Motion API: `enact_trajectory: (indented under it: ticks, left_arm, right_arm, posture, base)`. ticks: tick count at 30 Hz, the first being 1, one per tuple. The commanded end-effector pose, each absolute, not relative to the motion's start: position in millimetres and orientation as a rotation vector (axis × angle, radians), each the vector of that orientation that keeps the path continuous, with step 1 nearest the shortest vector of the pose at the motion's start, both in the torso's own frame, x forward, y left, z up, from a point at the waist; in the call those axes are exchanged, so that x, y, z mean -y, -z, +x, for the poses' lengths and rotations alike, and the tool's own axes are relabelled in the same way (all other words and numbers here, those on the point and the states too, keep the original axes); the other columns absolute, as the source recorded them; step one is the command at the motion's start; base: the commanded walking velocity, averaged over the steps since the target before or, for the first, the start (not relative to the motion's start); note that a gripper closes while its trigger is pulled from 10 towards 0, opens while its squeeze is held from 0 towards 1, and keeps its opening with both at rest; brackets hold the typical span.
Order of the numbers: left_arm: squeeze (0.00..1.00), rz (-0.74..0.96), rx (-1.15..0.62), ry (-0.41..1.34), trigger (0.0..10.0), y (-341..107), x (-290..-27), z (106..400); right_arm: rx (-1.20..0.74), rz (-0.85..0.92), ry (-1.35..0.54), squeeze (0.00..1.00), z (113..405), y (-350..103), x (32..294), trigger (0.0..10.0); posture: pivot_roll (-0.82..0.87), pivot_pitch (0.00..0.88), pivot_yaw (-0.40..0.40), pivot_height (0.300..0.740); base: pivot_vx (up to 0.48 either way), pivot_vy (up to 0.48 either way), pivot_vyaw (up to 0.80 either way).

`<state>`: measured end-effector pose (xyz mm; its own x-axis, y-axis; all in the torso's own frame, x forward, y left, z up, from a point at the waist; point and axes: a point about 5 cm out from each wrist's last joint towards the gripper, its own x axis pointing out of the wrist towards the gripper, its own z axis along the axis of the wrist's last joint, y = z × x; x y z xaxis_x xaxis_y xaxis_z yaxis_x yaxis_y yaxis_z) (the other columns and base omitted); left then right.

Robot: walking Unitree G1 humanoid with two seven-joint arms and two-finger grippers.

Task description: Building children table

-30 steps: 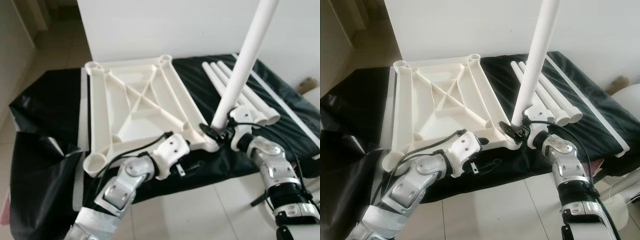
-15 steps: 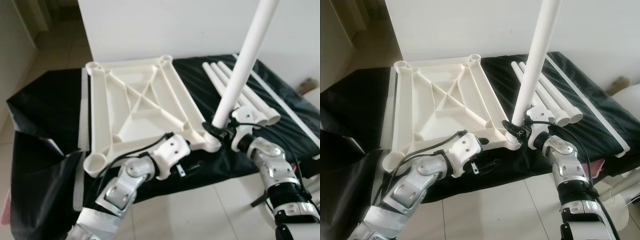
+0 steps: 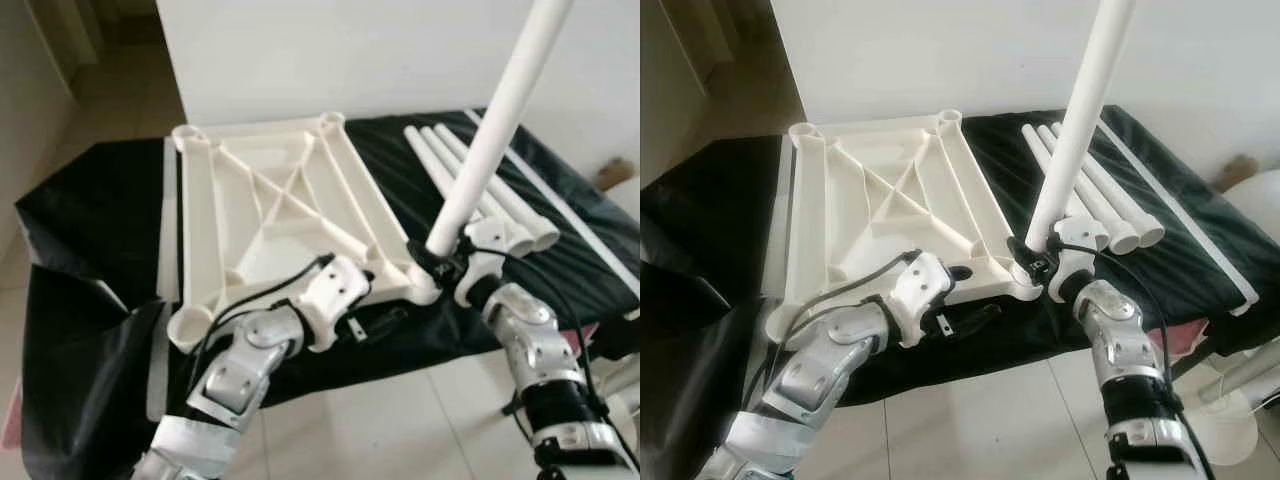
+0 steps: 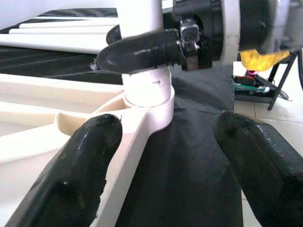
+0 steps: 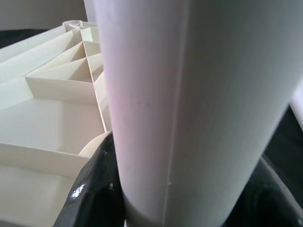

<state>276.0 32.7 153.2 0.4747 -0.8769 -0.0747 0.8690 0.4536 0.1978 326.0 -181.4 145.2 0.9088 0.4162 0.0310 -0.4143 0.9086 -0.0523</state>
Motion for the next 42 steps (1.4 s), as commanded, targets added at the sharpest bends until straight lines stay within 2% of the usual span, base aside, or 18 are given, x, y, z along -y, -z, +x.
enact_trajectory:
  ticks: [1, 5, 7, 9, 12, 15, 16, 38, 39, 42]
  left_arm:
    - [0.00, 0.207, 0.038, 1.045, 10.0, -154, -34, 276]
    - [0.00, 0.201, 0.037, 1.046, 10.0, -154, -34, 275]
    - [0.00, 0.192, 0.033, 1.048, 10.0, -154, -35, 275]
    - [0.00, 0.191, 0.032, 1.048, 10.0, -154, -35, 275]
    - [0.00, 0.187, 0.028, 1.045, 10.0, -154, -37, 276]
    - [0.00, 0.193, 0.023, 1.036, 10.0, -154, -41, 278]
    - [0.00, 0.193, 0.022, 1.035, 10.0, -154, -41, 278]
    - [0.00, 0.198, 0.003, 1.077, 10.0, -153, -44, 276]
    - [0.00, 0.199, 0.004, 1.073, 10.0, -154, -43, 277]
    - [0.00, 0.183, 0.011, 1.063, 10.0, -157, -43, 278]
  right_arm:
    - [-0.016, -0.006, -0.416, 0.00, 322, -134, 169, 10.0]
    - [-0.024, 0.013, -0.372, 0.00, 321, -133, 165, 10.0]
    - [-0.039, 0.061, -0.231, 0.00, 318, -132, 161, 10.0]
    - [-0.037, 0.069, -0.207, 0.00, 317, -133, 160, 10.0]
    - [-0.023, 0.099, -0.047, 0.00, 311, -135, 157, 10.0]
    - [-0.013, 0.129, 0.199, 0.00, 296, -132, 156, 10.0]
    - [-0.020, 0.150, 0.218, 0.00, 294, -131, 155, 10.0]
    - [-0.011, 0.167, 0.266, 0.00, 284, -136, 144, 10.0]
    - [0.007, 0.171, 0.252, 1.00, 284, -139, 143, 10.0]
    - [0.026, 0.165, 0.232, 1.00, 285, -142, 142, 10.0]
  posture:
    - [0.00, 0.011, -0.048, 0.740]
    - [0.00, 0.012, -0.049, 0.740]
    - [-0.01, 0.013, -0.052, 0.740]
    - [-0.01, 0.013, -0.052, 0.740]
    - [-0.01, 0.014, -0.055, 0.740]
    - [0.00, 0.014, -0.059, 0.740]
    - [0.00, 0.015, -0.060, 0.740]
    - [-0.01, 0.031, -0.053, 0.740]
    - [-0.02, 0.032, -0.052, 0.740]
    - [-0.02, 0.033, -0.050, 0.740]
  base:
    - [0.000, 0.000, 0.00]
    - [0.000, 0.000, 0.00]
    - [0.000, 0.000, 0.00]
    - [0.000, 0.000, 0.00]
    - [0.000, 0.000, 0.00]
    - [0.000, 0.000, 0.00]
    - [0.000, 0.000, 0.00]
    - [0.000, 0.000, 0.00]
    - [0.000, 0.000, 0.00]
    - [0.000, 0.000, 0.00]
